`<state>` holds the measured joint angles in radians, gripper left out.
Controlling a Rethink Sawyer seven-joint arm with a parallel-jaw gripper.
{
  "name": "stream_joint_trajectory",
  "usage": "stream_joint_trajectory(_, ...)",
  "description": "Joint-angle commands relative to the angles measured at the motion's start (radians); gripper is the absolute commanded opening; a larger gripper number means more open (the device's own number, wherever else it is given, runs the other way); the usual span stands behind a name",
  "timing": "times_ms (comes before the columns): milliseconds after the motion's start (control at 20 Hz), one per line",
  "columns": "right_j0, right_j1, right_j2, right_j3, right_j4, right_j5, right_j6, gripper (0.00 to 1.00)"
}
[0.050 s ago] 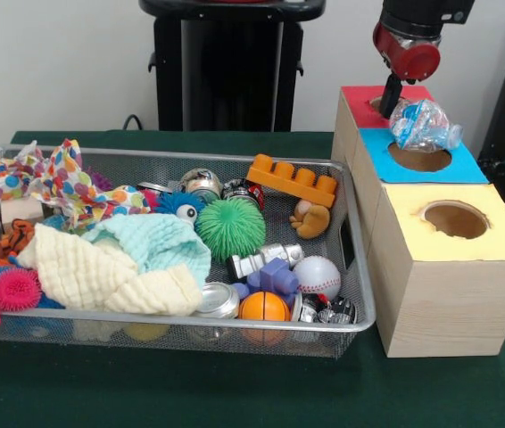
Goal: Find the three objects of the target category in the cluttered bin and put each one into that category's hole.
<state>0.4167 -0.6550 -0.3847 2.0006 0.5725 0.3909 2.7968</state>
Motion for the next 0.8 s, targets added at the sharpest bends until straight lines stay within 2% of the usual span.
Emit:
stream_joint_trajectory(50,-0.018,0.057,0.076,-0.103,0.055,0.045,0.207,0.00)
stream_joint_trajectory(250,0.005,0.089,0.030,-0.158,0.045,0.083,0.236,0.00)
stream_joint_trajectory(800,0.007,0.121,0.041,-0.216,0.078,0.100,0.263,0.00)
